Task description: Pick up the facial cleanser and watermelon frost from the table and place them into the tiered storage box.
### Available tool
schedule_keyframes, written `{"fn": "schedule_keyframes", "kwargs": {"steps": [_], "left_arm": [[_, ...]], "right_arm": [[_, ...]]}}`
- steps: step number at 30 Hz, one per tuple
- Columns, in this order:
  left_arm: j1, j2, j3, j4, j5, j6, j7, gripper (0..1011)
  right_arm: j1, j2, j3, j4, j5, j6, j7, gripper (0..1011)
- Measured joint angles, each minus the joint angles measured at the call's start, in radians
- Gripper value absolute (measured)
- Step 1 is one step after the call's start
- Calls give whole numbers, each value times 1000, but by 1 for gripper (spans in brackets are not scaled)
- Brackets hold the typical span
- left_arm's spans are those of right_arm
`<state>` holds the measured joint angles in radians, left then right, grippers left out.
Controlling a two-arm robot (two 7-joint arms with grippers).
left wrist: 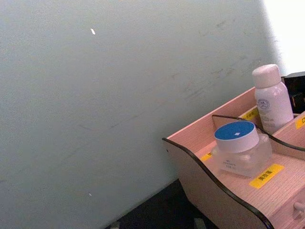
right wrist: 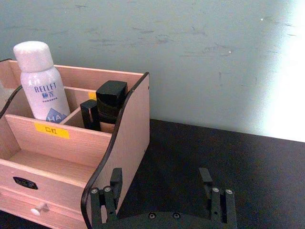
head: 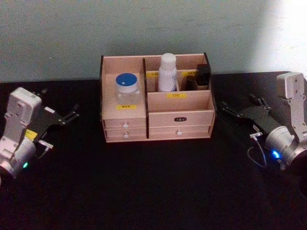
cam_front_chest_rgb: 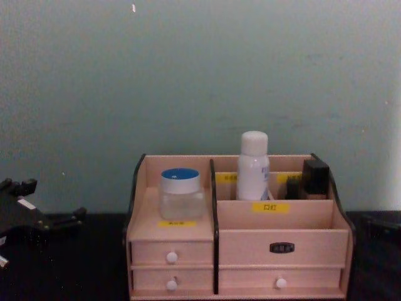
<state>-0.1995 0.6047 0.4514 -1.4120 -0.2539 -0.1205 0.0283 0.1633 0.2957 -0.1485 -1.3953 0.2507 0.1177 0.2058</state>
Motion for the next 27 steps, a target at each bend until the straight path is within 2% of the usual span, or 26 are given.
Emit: {"fn": "schedule_keyframes", "kwargs": {"steps": [27], "left_arm": [[0,0,0,0,0,0,0,1001]], "right_arm": [[0,0,0,0,0,0,0,1002]]}}
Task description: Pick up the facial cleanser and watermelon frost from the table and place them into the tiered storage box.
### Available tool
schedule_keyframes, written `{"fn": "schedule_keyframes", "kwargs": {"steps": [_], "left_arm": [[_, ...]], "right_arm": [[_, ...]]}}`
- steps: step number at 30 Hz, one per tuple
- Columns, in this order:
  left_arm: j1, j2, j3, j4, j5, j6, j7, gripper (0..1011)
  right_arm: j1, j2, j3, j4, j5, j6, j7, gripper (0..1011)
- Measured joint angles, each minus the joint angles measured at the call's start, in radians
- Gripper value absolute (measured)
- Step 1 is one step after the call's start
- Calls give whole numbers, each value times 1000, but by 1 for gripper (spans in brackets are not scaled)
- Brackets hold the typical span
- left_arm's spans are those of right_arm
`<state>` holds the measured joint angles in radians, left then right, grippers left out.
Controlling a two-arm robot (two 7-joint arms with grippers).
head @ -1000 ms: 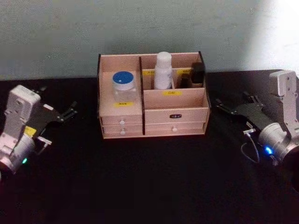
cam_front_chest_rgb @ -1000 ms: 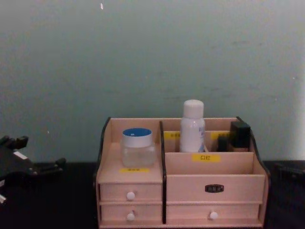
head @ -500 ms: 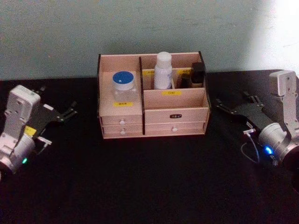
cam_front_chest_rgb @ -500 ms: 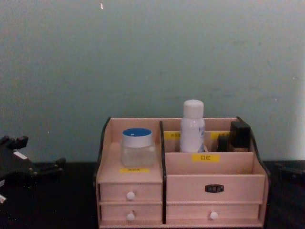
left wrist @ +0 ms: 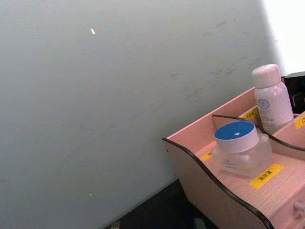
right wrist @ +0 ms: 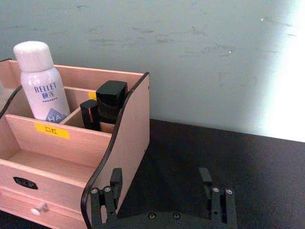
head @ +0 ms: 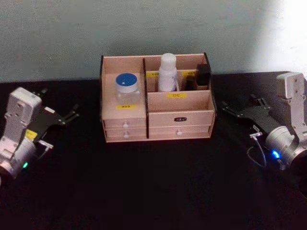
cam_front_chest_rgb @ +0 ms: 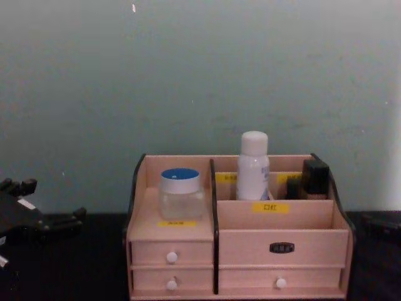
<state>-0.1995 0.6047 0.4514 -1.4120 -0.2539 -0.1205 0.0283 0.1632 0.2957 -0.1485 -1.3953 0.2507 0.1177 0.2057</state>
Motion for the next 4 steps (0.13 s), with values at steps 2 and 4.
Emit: {"fn": "schedule_keyframes", "kwargs": {"steps": [2,4], "left_arm": [[0,0,0,0,0,0,0,1001],[0,0,0,0,0,0,0,1001]], "right_arm": [[0,0,0,0,0,0,0,1002],[0,0,0,0,0,0,0,1002]]}}
